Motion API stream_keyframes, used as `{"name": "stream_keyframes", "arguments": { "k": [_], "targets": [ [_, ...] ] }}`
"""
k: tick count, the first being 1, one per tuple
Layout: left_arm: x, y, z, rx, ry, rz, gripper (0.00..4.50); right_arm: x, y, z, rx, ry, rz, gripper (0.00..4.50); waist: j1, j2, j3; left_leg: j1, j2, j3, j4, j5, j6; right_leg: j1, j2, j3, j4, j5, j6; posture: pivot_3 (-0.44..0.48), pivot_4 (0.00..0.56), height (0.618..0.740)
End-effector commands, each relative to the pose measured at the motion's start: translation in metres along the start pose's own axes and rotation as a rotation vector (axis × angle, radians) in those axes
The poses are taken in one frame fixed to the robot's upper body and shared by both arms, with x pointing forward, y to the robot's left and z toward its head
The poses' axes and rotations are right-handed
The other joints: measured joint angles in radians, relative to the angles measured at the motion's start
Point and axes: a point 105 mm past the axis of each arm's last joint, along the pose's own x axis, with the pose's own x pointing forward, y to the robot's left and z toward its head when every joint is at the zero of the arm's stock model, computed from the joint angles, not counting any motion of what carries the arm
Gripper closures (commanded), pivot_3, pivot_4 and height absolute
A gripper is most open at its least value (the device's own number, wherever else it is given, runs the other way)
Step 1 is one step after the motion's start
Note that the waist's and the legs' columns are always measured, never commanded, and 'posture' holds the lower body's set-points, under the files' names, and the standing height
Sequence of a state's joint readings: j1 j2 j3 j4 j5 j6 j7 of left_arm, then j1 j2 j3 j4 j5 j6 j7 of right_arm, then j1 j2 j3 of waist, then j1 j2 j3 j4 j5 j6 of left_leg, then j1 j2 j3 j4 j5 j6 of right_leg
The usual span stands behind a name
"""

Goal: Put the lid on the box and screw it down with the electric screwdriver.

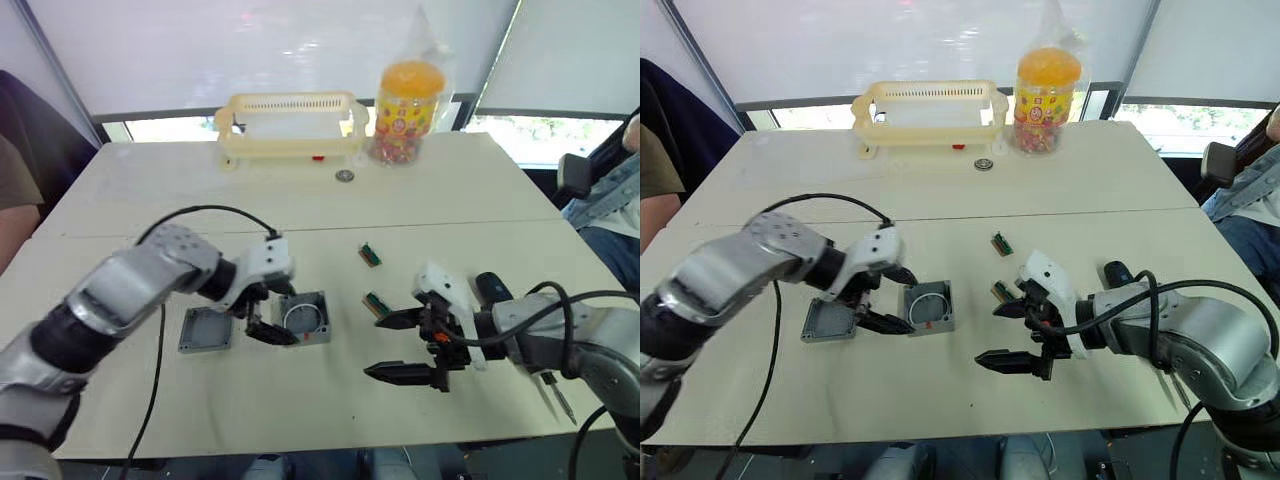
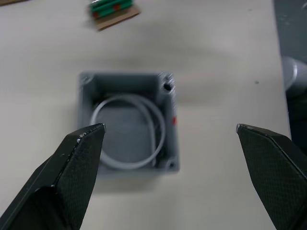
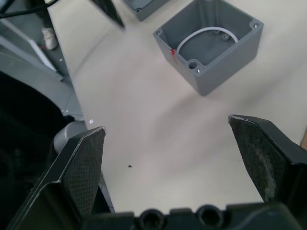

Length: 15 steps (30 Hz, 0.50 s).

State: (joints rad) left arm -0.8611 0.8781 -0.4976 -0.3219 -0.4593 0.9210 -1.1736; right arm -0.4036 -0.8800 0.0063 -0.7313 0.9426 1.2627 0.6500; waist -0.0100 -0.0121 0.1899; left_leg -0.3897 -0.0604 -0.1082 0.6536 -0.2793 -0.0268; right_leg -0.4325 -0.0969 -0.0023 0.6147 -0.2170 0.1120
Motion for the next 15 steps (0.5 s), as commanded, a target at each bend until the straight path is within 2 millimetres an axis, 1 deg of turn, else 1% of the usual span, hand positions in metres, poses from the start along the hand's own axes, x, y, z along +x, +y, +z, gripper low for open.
{"name": "stream_keyframes", "arguments": {
  "k": [1,6,8,11,14,15],
  "targets": [
    [0.004,-0.001,0.002,0.058,0.023,-0.016,0.0,0.001,0.004,0.002,-0.028,-0.018,-0.057,0.04,-0.002,0.0,0.0,0.0,0.0,0.0,0.0,0.0,0.0,0.0,0.0,0.0,0.0,0.0,0.0,0.0,0.15,0.74],
    [0.015,-0.004,-0.007,0.079,0.068,-0.033,0.0,0.006,0.006,0.0,0.004,-0.057,-0.104,0.04,0.0,0.0,0.0,0.0,0.001,-0.001,0.001,0.0,0.0,0.0,0.0,0.0,0.001,0.0,0.0,0.0,0.15,0.74],
    [0.017,-0.002,-0.011,0.082,0.083,-0.021,0.0,0.007,0.007,-0.001,0.01,-0.064,-0.116,0.04,0.0,0.0,0.0,0.0,0.001,-0.001,0.001,0.0,0.0,0.0,0.0,0.0,0.001,0.0,0.0,0.0,0.15,0.74],
    [0.021,0.001,-0.011,0.071,0.073,-0.01,0.0,0.007,0.005,-0.002,0.013,-0.07,-0.133,0.04,0.0,0.0,0.0,0.0,0.001,-0.001,0.002,0.0,0.0,0.0,0.0,0.0,0.002,0.0,0.0,0.0,0.15,0.74],
    [0.03,0.003,-0.015,0.069,0.083,-0.009,0.0,0.007,0.002,-0.002,0.012,-0.075,-0.151,0.04,0.0,0.0,0.0,0.0,0.001,-0.001,0.003,0.0,0.0,0.001,0.0,0.0,0.002,0.0,0.0,0.0,0.15,0.74],
    [0.032,0.003,-0.015,0.068,0.084,-0.013,0.25,0.007,0.001,-0.002,0.011,-0.076,-0.157,0.01,0.0,0.0,0.0,0.0,0.001,-0.001,0.003,0.0,0.0,0.001,0.0,0.0,0.002,0.0,0.0,0.0,0.15,0.74]
  ]
}}
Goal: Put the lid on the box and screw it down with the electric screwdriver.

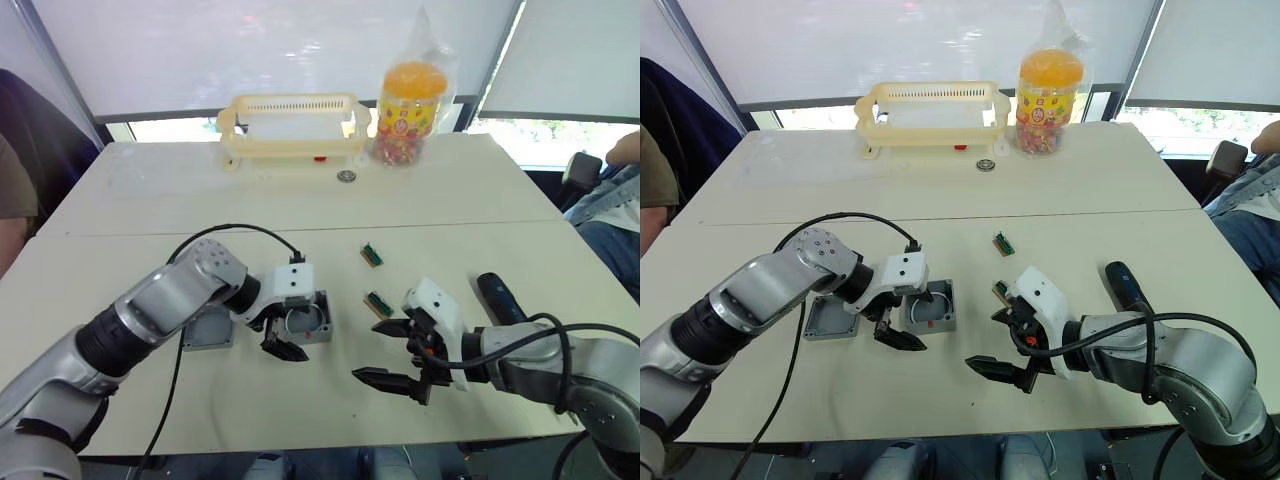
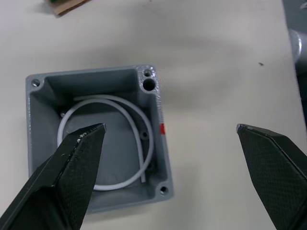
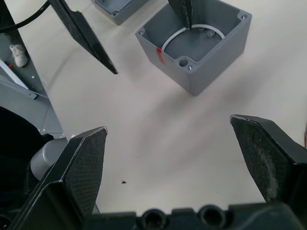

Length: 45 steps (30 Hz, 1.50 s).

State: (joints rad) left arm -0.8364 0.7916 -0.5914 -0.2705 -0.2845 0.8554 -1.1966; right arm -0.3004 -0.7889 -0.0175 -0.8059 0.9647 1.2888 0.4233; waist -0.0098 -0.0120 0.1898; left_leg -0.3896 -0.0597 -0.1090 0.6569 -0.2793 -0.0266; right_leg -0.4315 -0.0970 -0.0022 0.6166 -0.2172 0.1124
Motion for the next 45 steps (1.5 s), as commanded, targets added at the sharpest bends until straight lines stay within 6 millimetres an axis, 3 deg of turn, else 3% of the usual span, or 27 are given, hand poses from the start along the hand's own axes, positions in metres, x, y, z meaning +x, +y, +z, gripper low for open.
{"name": "stream_keyframes", "arguments": {
  "k": [1,5,9,10,15,21,34,45],
  "targets": [
    [0.006,0.0,0.0,0.019,0.007,-0.004,0.52,-0.004,-0.001,0.01,-0.044,-0.049,-0.027,0.0,0.0,0.0,0.0,0.0,0.0,0.0,0.0,0.0,0.0,0.0,0.0,0.0,0.0,0.0,0.0,0.0,0.15,0.74],
    [0.014,0.0,-0.004,0.033,0.025,-0.013,2.19,-0.003,-0.005,0.012,-0.046,-0.056,-0.044,0.0,-0.001,0.0,0.0,0.0,0.0,0.0,0.001,0.0,0.0,0.0,0.0,0.0,0.001,0.0,0.0,0.0,0.15,0.74],
    [0.019,0.006,-0.005,0.042,0.029,0.013,4.29,-0.001,-0.006,0.013,-0.048,-0.063,-0.05,0.0,0.0,0.0,0.0,0.0,0.0,0.0,0.002,0.0,0.0,0.0,0.0,0.0,0.002,0.0,0.0,0.0,0.15,0.74],
    [0.019,0.007,-0.003,0.041,0.026,0.013,4.46,-0.001,-0.007,0.014,-0.048,-0.064,-0.051,0.0,0.001,0.0,0.0,0.0,0.0,0.0,0.003,0.0,0.0,0.0,0.0,0.0,0.002,0.0,0.0,0.0,0.15,0.74],
    [0.017,0.01,-0.001,0.041,0.016,0.01,4.46,-0.002,-0.009,0.015,-0.046,-0.066,-0.061,0.0,0.001,0.001,-0.001,0.0,0.0,-0.001,0.005,0.0,0.001,0.002,0.0,0.0,0.003,0.0,0.0,0.0,0.15,0.74],
    [0.015,0.0,-0.004,0.184,-0.019,-0.087,4.46,-0.004,-0.011,0.015,-0.044,-0.066,-0.071,0.0,0.0,0.001,-0.001,0.0,0.0,-0.001,0.005,0.0,0.0,0.002,0.0,0.0,0.003,0.0,0.0,0.0,0.15,0.74],
    [0.025,0.0,-0.005,0.385,-0.046,-0.159,4.46,-0.003,-0.011,0.015,-0.046,-0.06,-0.078,0.0,0.007,0.001,-0.001,0.0,-0.001,-0.001,0.006,0.0,0.001,0.002,0.0,0.0,0.003,0.0,0.0,0.0,0.15,0.74],
    [0.018,0.009,-0.003,0.419,-0.039,-0.275,4.46,-0.002,-0.01,0.012,-0.037,-0.062,-0.087,0.0,0.002,0.001,-0.001,0.0,-0.001,-0.001,0.006,0.0,0.001,0.002,0.0,0.0,0.003,0.0,0.001,0.0,0.15,0.74]
  ]
}}
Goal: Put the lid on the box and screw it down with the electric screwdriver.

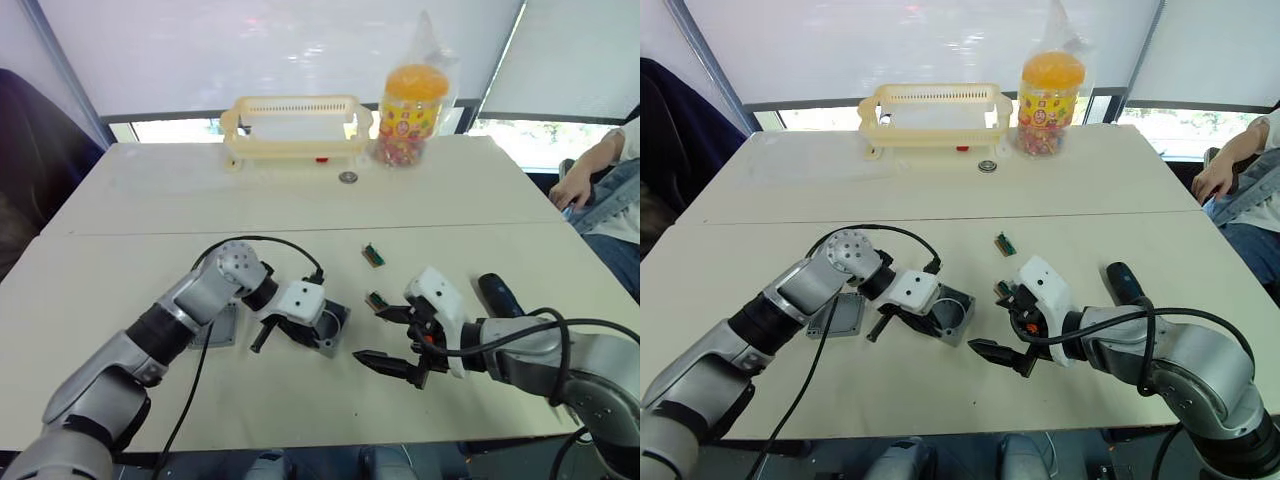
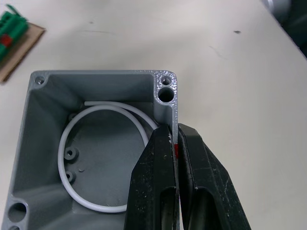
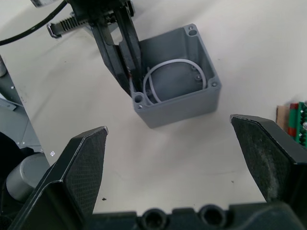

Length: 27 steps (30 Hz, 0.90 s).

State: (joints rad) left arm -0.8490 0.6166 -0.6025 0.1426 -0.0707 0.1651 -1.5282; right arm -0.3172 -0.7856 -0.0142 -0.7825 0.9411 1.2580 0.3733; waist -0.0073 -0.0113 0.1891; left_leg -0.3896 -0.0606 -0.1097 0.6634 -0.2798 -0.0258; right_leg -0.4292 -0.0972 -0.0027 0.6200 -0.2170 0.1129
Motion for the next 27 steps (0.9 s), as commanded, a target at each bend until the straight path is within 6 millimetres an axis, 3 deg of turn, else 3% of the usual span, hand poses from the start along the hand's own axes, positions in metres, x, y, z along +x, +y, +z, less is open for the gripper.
{"name": "stream_keyframes", "arguments": {
  "k": [1,13,17,21,27],
  "targets": [
    [-0.006,0.003,0.003,0.036,0.008,-0.043,4.46,-0.002,0.002,0.005,-0.026,-0.033,-0.012,0.0,-0.001,0.0,0.0,0.0,0.0,0.0,0.0,0.0,0.0,0.0,0.0,0.0,0.0,0.0,0.0,0.0,0.15,0.74],
    [-0.002,0.01,-0.001,0.083,0.026,-0.072,4.46,-0.001,0.004,0.003,-0.017,-0.04,-0.029,0.0,-0.001,0.0,0.0,0.0,0.0,0.0,0.0,0.0,0.0,0.0,0.0,0.0,0.001,0.0,0.0,0.0,0.15,0.74],
    [-0.002,0.009,-0.003,0.088,0.027,-0.07,3.15,-0.001,0.004,0.002,-0.018,-0.039,-0.033,0.0,-0.002,0.0,0.0,0.0,0.0,0.0,0.0,0.0,0.0,0.0,0.0,0.0,0.001,0.0,0.0,0.0,0.15,0.74],
    [-0.01,0.012,-0.001,0.093,0.034,-0.034,1.11,-0.002,0.004,0.004,-0.024,-0.042,-0.027,0.0,-0.003,0.0,0.0,0.0,0.0,0.0,0.0,0.0,0.0,0.0,0.0,0.0,0.001,0.0,0.0,0.0,0.15,0.74],
    [-0.054,0.018,0.031,0.088,-0.01,0.052,1.11,-0.003,0.006,0.011,0.001,-0.088,0.017,0.0,-0.005,-0.001,0.0,0.0,0.001,-0.001,0.0,0.0,0.0,-0.001,0.0,0.0,0.002,0.0,0.0,0.0,0.15,0.74]
  ]
}}
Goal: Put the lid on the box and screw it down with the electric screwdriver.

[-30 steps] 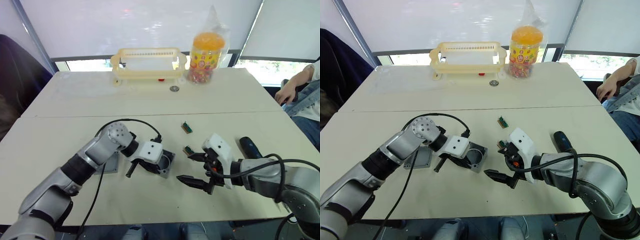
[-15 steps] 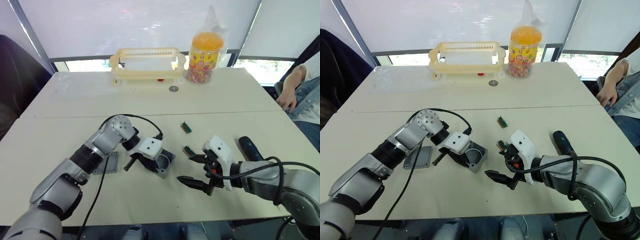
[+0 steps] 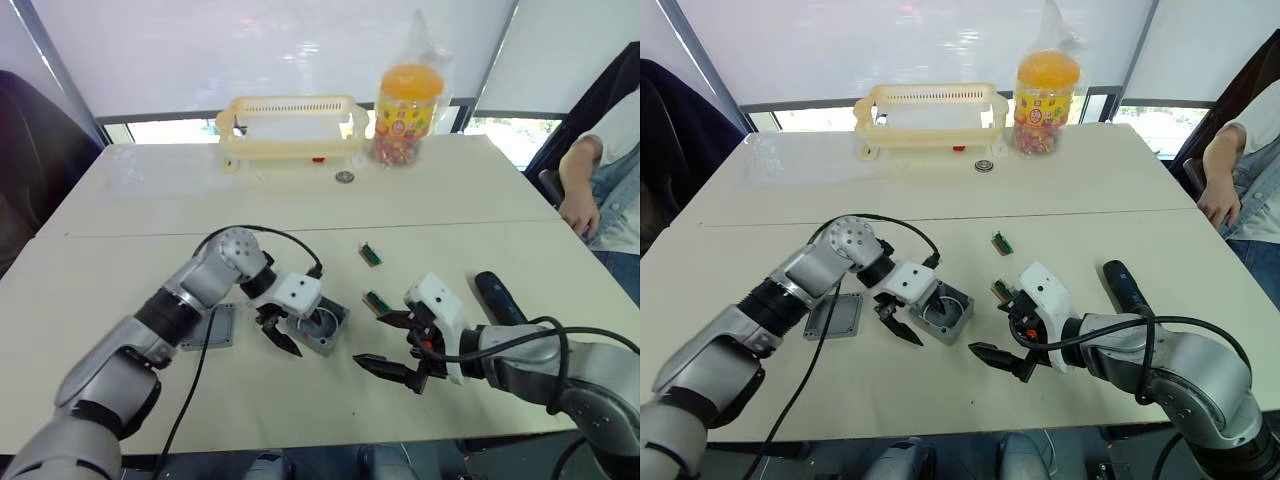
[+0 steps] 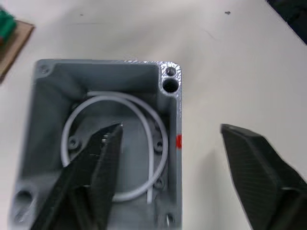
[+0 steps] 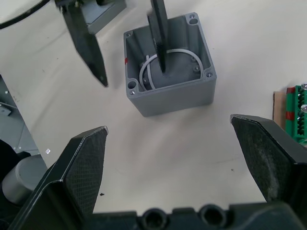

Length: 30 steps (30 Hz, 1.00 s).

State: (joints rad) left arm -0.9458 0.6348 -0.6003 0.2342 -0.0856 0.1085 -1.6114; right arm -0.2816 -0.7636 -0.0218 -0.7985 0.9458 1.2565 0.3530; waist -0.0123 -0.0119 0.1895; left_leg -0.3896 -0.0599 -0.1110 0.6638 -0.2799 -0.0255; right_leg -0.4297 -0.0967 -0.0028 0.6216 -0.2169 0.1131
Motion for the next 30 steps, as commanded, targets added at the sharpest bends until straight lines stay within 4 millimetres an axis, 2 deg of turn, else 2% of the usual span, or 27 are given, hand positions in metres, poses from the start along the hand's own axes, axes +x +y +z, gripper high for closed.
{"name": "stream_keyframes", "arguments": {
  "k": [1,4,6,8,10,13,16,19,22,25,30],
  "targets": [
    [-0.041,0.009,0.034,0.036,-0.065,0.097,1.11,-0.005,0.003,0.018,-0.015,-0.094,0.03,0.0,0.0,0.0,0.0,0.0,0.0,-0.001,0.0,0.0,0.0,0.0,0.0,0.0,0.0,0.0,0.0,0.0,0.15,0.74],
    [-0.071,0.015,0.047,-0.032,-0.13,0.18,1.11,-0.009,0.002,0.025,0.003,-0.142,0.055,0.0,0.001,0.0,0.0,0.0,0.0,-0.001,0.0,0.0,0.0,0.0,0.0,0.0,0.0,0.0,0.0,0.0,0.15,0.74],
    [-0.093,0.03,0.052,-0.128,-0.22,0.316,1.11,-0.015,-0.004,0.029,0.006,-0.165,0.055,0.0,0.001,0.0,0.0,0.0,0.0,-0.001,0.0,0.0,0.0,0.0,0.0,0.0,0.0,0.0,0.0,0.0,0.15,0.74],
    [-0.117,0.045,0.049,-0.258,-0.324,0.488,0.54,-0.023,-0.016,0.035,-0.008,-0.187,0.027,0.0,0.001,0.0,0.0,0.0,-0.001,-0.001,0.0,0.0,0.0,0.0,0.0,0.0,0.001,0.0,0.001,0.0,0.15,0.74],
    [-0.133,0.046,0.038,-0.364,-0.361,0.606,0.05,-0.033,-0.025,0.042,-0.032,-0.201,0.013,0.0,-0.003,0.0,0.0,0.0,-0.001,0.0,0.002,0.0,0.0,0.0,0.0,0.0,0.002,-0.001,0.001,0.0,0.15,0.74],
    [-0.148,0.027,0.022,-0.524,-0.384,0.722,0.05,-0.046,-0.029,0.058,-0.101,-0.204,0.061,0.0,-0.015,0.001,0.0,0.002,-0.001,0.0,0.001,-0.002,0.003,-0.002,0.0,0.002,0.007,-0.001,0.001,0.0,0.15,0.74],
    [-0.16,-0.001,-0.006,-0.735,-0.326,0.856,0.05,-0.05,-0.019,0.076,-0.154,-0.213,0.189,0.0,-0.031,0.001,0.001,0.003,0.002,0.0,0.0,-0.002,0.003,-0.003,0.001,0.003,0.008,-0.001,0.001,0.0,0.15,0.74],
    [-0.171,-0.029,-0.033,-0.931,-0.244,0.996,0.05,-0.048,-0.003,0.079,-0.213,-0.169,0.315,0.0,-0.031,0.001,0.001,0.003,0.003,-0.001,-0.001,-0.002,0.003,-0.004,0.003,0.003,0.008,-0.001,0.001,0.0,0.15,0.74],
    [-0.18,-0.068,-0.067,-1.188,-0.085,1.13,0.05,-0.041,0.015,0.076,-0.289,-0.12,0.434,0.0,-0.027,0.0,0.001,0.002,0.003,-0.001,0.0,-0.002,0.003,-0.004,0.002,0.003,0.008,-0.001,0.001,0.0,0.15,0.74],
    [-0.175,-0.105,-0.089,-1.409,0.02,1.169,0.05,-0.032,0.03,0.068,-0.353,-0.084,0.522,0.0,-0.022,0.0,0.001,0.002,0.001,-0.001,0.0,-0.002,0.003,-0.004,0.001,0.003,0.008,-0.001,0.001,0.0,0.15,0.74],
    [-0.155,-0.13,-0.103,-1.499,0.037,1.154,0.05,-0.016,0.037,0.054,-0.395,-0.058,0.547,0.0,-0.003,-0.001,0.001,0.002,0.001,-0.001,0.0,-0.001,0.001,-0.004,0.0,0.003,0.008,-0.001,0.001,0.0,0.15,0.74]
  ]
}}
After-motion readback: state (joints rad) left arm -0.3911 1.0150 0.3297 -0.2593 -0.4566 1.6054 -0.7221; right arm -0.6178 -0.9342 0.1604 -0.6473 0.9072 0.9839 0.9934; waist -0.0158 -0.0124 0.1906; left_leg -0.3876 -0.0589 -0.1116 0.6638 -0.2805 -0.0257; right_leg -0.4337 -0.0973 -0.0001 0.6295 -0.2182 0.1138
